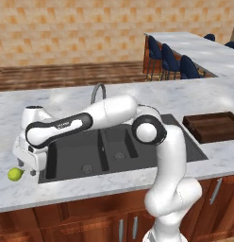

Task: Pick up all produce items and place them in the sink. Turn on the sink faucet to wash them. Then turn the sink off and put them in the tray.

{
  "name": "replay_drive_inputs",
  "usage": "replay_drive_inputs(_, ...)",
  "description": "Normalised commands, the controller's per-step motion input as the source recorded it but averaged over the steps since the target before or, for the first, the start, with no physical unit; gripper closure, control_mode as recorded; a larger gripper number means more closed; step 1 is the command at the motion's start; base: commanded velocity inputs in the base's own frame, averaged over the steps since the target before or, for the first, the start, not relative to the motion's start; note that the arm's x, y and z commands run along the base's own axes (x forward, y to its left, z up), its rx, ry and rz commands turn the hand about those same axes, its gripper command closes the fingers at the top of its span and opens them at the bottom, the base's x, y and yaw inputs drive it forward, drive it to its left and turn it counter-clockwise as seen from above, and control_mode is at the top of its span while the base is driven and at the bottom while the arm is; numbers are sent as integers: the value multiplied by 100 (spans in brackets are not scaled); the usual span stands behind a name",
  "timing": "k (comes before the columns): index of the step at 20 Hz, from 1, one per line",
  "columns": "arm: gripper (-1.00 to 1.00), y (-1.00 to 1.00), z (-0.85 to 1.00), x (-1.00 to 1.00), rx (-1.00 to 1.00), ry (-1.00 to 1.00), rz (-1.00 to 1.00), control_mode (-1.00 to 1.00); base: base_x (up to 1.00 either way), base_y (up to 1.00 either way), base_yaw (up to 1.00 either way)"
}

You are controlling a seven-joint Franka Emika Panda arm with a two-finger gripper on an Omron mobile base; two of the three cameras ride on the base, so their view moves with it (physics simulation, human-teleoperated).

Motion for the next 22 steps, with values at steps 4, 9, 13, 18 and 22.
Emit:
replay_drive_inputs(4, -100, 21, -29, 35, -1, 0, 2, -100, 0, 0, 0)
replay_drive_inputs(9, -100, 19, -34, 28, 0, 0, 6, -100, 0, 0, 0)
replay_drive_inputs(13, -100, 15, -40, 38, 0, 0, 7, -100, 0, 0, 0)
replay_drive_inputs(18, -100, 20, -30, 42, 0, 0, 5, -100, 0, 0, 0)
replay_drive_inputs(22, -100, 35, -31, 32, 0, 0, 1, -100, 0, 0, 0)
